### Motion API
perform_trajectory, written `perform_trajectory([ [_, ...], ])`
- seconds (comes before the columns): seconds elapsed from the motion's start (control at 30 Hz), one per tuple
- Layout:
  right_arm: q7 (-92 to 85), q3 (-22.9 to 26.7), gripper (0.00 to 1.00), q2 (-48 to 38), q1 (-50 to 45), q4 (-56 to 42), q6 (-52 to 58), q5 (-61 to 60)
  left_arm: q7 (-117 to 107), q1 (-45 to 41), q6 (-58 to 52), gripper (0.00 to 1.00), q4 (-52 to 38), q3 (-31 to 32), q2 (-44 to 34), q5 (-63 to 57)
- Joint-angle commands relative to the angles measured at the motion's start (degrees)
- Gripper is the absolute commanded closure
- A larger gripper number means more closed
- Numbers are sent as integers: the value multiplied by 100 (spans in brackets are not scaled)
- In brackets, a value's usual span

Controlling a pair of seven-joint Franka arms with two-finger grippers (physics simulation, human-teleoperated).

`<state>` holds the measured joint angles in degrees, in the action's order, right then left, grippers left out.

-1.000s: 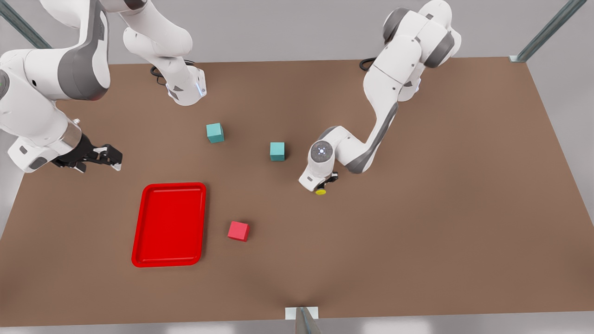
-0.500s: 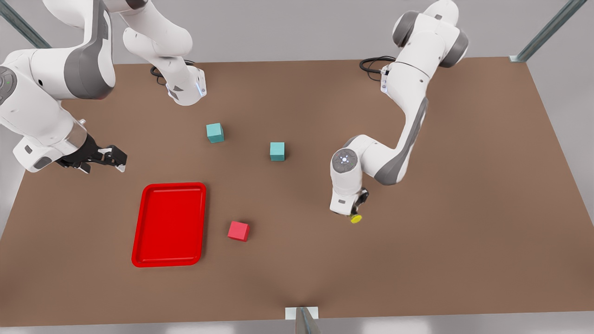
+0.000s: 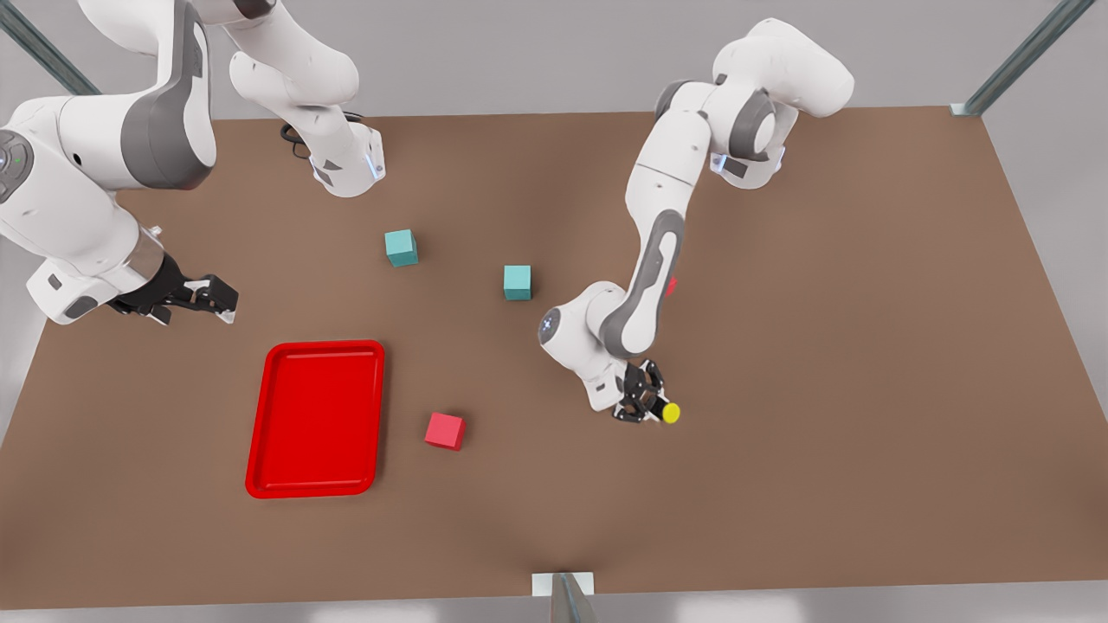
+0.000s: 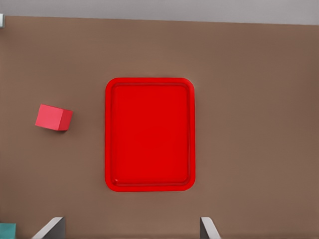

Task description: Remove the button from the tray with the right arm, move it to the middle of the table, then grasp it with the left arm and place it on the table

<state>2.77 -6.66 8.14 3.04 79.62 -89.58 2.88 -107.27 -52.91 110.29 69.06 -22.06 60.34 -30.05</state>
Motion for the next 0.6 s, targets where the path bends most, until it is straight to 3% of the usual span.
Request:
perform_trajectory([
  [0.0, 83, -2, 0, -6, -5, 1, 2, -7, -3484, -18, -165, 61, -7, -27, 22, -19],
  [0.17, 75, -2, 0, 3, 4, -8, 2, -7, -3484, -457, -411, 61, 2, -440, 294, -265],
  [0.57, 75, -2, 0, 73, 4, -7, -7, -7, -3467, -800, -719, 62, 29, -449, 646, -933],
])
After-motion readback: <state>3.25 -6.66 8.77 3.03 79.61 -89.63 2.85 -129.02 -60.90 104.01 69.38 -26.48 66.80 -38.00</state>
